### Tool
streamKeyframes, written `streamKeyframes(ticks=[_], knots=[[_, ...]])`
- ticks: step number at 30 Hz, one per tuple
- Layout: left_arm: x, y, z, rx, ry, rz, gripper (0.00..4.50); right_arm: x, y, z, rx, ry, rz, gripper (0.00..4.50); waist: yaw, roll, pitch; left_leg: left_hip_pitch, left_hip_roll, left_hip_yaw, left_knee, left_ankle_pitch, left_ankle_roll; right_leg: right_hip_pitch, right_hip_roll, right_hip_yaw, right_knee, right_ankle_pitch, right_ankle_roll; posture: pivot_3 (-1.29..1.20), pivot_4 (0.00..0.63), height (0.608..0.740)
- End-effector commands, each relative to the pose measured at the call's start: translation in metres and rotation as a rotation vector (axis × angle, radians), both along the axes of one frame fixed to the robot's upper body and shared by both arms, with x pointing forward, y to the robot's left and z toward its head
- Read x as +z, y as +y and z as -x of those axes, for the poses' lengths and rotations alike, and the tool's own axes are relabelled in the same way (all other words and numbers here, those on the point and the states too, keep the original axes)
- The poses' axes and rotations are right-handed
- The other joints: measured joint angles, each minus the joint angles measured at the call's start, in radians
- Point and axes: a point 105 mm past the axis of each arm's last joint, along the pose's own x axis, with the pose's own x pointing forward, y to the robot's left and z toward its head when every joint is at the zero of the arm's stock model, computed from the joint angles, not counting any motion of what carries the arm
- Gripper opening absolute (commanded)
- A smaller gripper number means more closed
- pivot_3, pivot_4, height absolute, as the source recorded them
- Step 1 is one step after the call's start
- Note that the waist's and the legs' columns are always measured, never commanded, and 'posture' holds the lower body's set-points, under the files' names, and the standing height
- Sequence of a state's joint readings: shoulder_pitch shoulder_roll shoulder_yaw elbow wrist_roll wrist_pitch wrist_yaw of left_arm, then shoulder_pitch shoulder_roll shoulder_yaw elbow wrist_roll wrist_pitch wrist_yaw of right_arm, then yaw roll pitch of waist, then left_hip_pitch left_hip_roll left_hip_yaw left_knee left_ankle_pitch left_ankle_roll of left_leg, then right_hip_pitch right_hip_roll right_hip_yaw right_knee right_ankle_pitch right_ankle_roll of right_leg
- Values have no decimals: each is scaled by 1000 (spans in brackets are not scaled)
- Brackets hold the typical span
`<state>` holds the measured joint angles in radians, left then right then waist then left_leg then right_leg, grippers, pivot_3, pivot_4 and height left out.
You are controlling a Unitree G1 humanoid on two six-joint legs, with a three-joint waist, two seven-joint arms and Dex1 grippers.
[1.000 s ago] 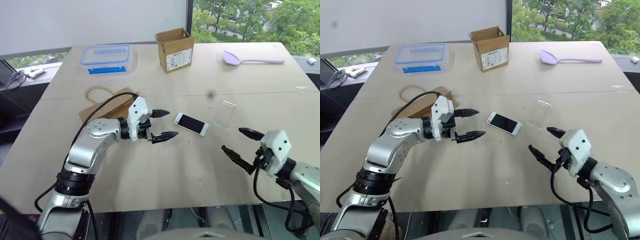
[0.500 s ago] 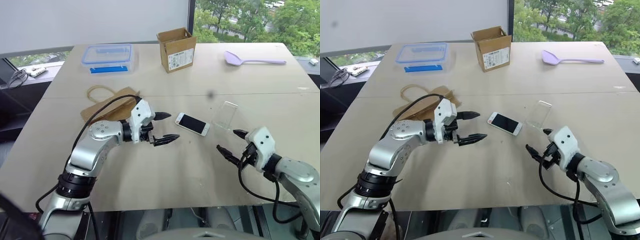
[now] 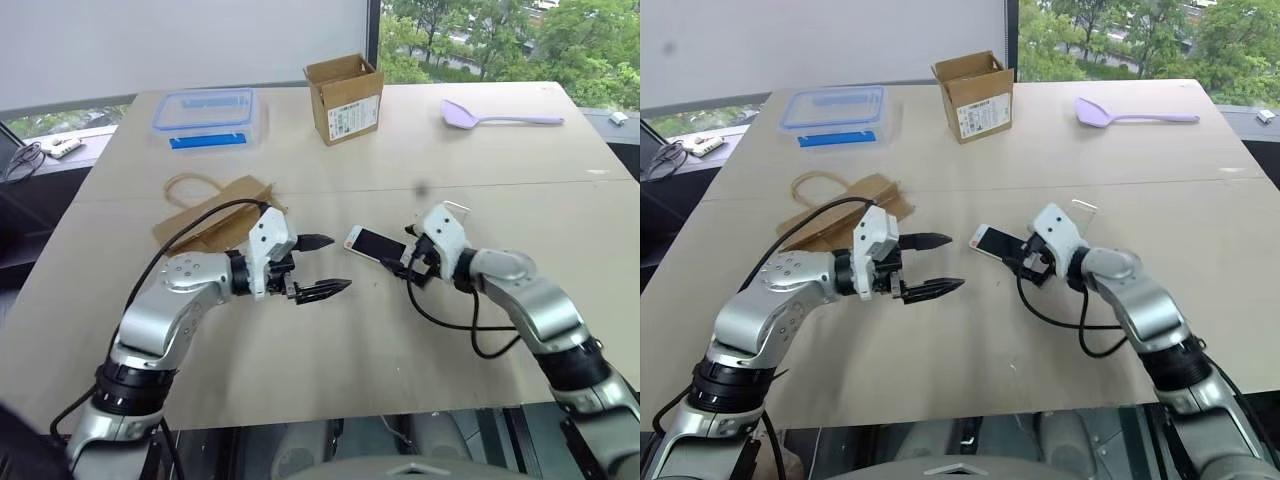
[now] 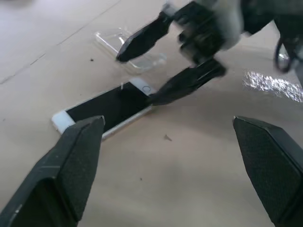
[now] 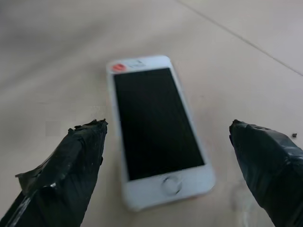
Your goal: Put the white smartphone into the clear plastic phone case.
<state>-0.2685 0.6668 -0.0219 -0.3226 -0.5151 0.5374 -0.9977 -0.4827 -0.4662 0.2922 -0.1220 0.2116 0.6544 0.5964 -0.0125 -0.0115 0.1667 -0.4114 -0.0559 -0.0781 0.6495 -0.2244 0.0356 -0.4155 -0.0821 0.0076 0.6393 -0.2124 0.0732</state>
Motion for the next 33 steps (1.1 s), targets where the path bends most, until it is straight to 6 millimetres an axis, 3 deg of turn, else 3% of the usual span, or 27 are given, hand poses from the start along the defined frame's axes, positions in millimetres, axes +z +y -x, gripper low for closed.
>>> streamKeyframes(ticks=[1,4,9,13,18,21,27,33], knots=[[6,12,9,36,-29,13,4427,-7,10,-4,75,69,8,4500,-1,0,0,0,0,0,0,0,0,0,0,0,0,0,0,0,150,740],[-5,27,15,101,-21,-2,4427,-10,23,-6,146,102,12,4500,-13,0,0,1,0,2,-1,0,0,-1,0,3,0,0,0,0,150,740],[-13,35,23,157,-18,8,4427,-15,32,-12,188,125,31,4500,-22,0,0,3,1,1,-2,0,0,0,1,3,1,0,0,0,150,740],[-17,37,29,183,-15,18,4427,-35,32,-16,196,171,88,4500,-30,0,0,12,1,5,-6,0,0,5,0,6,1,-1,-5,0,150,740],[-16,37,30,202,-25,24,4500,-49,26,-14,204,201,116,2953,-29,-1,-2,16,5,6,-6,0,0,5,5,7,2,0,-7,0,150,740],[-14,37,28,205,-29,25,4500,-46,23,-12,212,194,105,2947,-29,-1,-2,16,6,6,-6,0,0,5,5,7,3,0,-8,0,150,740],[-9,28,19,183,-45,32,4500,-22,15,23,309,130,52,2947,-4,0,-2,13,4,6,-7,0,-1,4,4,7,1,2,-4,0,150,740],[-5,14,10,111,-40,39,4500,-30,-31,74,221,165,117,2947,17,0,-2,10,4,5,-10,-1,-2,4,2,5,-3,2,-3,0,150,740]])
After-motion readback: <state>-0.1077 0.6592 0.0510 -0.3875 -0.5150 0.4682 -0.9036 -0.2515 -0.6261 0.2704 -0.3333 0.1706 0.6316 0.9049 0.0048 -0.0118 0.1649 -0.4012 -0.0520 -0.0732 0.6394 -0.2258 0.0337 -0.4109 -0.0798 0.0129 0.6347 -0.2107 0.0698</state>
